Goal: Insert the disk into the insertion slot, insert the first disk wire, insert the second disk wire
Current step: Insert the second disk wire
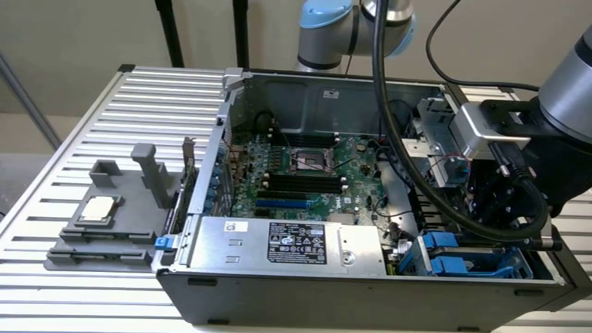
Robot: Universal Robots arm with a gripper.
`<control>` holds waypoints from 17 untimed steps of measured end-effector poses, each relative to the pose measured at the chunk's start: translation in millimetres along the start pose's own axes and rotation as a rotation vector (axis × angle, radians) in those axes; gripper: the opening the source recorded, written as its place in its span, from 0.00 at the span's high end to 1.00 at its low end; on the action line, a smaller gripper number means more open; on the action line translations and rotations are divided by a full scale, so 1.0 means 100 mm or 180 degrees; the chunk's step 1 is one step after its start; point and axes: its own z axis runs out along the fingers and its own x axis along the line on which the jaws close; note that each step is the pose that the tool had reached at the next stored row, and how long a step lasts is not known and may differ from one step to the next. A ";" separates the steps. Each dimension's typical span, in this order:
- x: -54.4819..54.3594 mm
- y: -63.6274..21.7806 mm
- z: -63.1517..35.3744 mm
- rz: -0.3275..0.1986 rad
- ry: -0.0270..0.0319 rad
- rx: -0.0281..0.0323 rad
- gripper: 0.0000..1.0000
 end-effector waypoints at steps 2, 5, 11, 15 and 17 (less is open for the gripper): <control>0.00 0.000 0.005 0.0002 0.0000 0.0000 0.84; 0.00 0.000 0.014 0.0004 0.0000 0.0000 0.84; 0.00 0.000 0.041 0.0006 0.0000 0.0000 0.84; 0.00 -0.001 0.054 0.0007 0.0001 0.0000 0.84; 0.00 -0.001 0.055 0.0007 0.0001 0.0000 0.84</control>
